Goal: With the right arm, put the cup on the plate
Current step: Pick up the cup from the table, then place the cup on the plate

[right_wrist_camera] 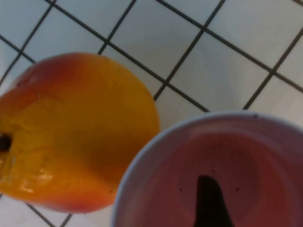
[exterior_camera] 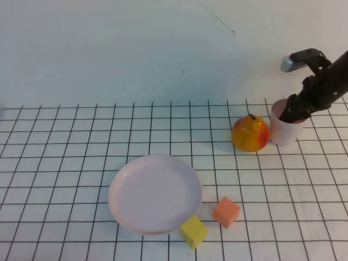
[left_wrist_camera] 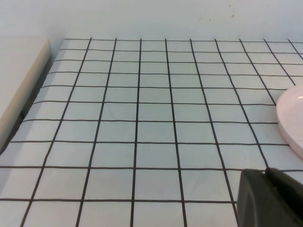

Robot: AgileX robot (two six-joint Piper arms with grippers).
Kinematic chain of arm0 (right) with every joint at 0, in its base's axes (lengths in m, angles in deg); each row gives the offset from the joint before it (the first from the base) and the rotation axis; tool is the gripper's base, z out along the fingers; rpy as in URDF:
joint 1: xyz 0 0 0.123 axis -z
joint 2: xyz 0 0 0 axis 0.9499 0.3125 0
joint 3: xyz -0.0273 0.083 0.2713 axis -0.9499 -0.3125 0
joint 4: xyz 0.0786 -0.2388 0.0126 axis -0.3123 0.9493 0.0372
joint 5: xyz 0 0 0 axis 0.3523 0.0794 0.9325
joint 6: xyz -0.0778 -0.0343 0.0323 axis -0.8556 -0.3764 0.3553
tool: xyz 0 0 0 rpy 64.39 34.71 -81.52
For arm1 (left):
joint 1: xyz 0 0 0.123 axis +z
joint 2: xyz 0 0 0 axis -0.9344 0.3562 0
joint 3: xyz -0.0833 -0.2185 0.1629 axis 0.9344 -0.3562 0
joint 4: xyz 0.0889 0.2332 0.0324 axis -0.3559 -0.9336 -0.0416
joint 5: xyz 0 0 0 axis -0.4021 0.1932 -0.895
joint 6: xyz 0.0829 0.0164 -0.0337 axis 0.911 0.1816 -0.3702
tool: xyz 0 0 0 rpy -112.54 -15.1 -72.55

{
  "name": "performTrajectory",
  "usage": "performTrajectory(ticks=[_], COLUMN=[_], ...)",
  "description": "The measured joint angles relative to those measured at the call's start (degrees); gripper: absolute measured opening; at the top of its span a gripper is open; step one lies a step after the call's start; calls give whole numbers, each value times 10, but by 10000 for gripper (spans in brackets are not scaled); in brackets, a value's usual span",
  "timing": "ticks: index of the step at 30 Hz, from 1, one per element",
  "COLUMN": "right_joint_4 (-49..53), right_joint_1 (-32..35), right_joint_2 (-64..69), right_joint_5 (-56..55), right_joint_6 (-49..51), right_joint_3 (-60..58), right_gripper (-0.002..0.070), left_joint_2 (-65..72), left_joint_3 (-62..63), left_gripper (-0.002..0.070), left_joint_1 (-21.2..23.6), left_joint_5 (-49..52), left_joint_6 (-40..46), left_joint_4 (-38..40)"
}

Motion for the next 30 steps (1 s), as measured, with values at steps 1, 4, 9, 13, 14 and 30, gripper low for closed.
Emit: performTrajectory(ticks=[1, 4, 9, 13, 14, 30], right_joint_4=[12, 44, 75, 81, 81, 97], right_joint_1=[-4, -16, -21, -26, -31, -312], right_joint_2=[4, 10, 11, 13, 13, 7], right_joint_5=[0, 0, 10, 58, 70, 133], right_joint_6=[3, 9, 24, 45, 51, 64], right_joint_3=[6, 18, 49, 119, 138, 218], right_gripper=[410, 260, 41, 33, 33, 31], left_joint_2=[0, 0, 0, 0, 0, 0], left_joint_3=[0, 0, 0, 0, 0, 0], left_gripper=[-3, -3, -3, -3, -3, -3], left_joint_1=[0, 0, 0, 0, 0, 0], left_joint_5=[0, 0, 0, 0, 0, 0], left_joint_6=[0, 0, 0, 0, 0, 0], left_joint_4=[0, 0, 0, 0, 0, 0])
